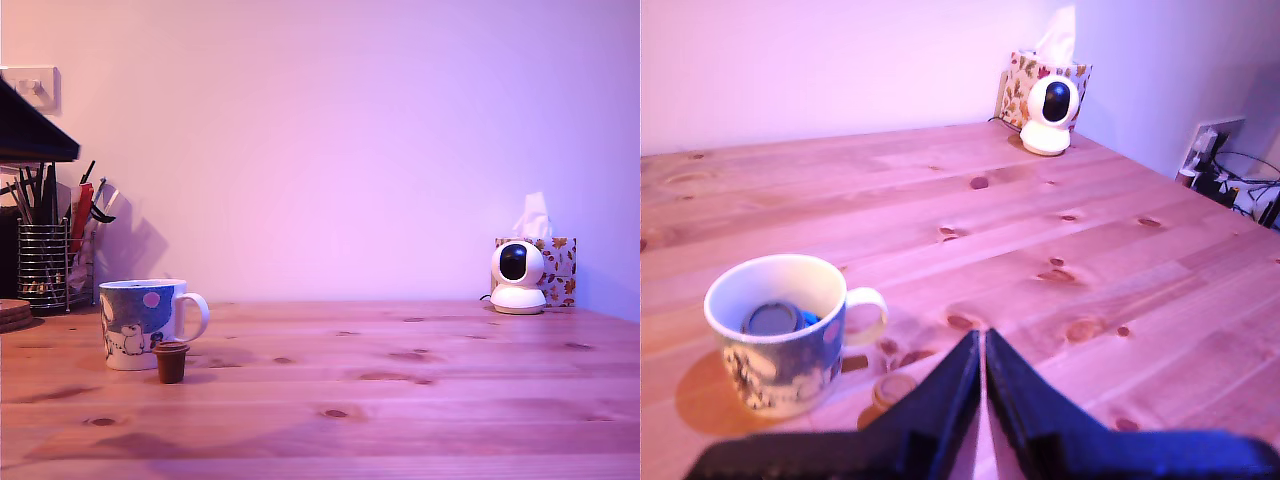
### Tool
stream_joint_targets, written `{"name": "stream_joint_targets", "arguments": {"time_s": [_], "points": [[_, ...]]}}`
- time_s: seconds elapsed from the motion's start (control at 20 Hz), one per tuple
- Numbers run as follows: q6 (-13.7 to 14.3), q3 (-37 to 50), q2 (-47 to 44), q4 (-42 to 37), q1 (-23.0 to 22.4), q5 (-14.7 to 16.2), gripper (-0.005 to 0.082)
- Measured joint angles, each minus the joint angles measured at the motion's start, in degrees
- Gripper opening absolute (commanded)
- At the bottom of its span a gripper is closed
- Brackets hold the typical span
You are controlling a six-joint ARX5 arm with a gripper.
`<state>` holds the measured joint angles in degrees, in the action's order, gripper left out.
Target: Pick up the coffee capsules on the table and drop them inside the coffee cup
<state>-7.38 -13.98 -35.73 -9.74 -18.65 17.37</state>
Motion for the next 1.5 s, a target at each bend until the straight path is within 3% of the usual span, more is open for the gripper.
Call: {"name": "stream_joint_targets", "arguments": {"time_s": [0.3, 0.6, 0.75, 0.95, 1.3, 1.5], "points": [[-0.2, 0.13, 2.23, 9.53, -0.09, 0.59, -0.0024], [-0.31, 0.13, 2.21, 11.1, -2.38, 1.09, -0.0005], [-0.04, 0.13, 2.21, 11.76, -3.13, 1.11, 0.022], [1.38, 0.13, 1.81, 12.79, -3.39, -3.04, 0.0414], [1.77, 0.17, -6.12, 8.68, -3.74, -4.37, 0.0415], [4.52, 0.17, -13.29, 0.85, -3.85, -6.01, 0.0414]]}}
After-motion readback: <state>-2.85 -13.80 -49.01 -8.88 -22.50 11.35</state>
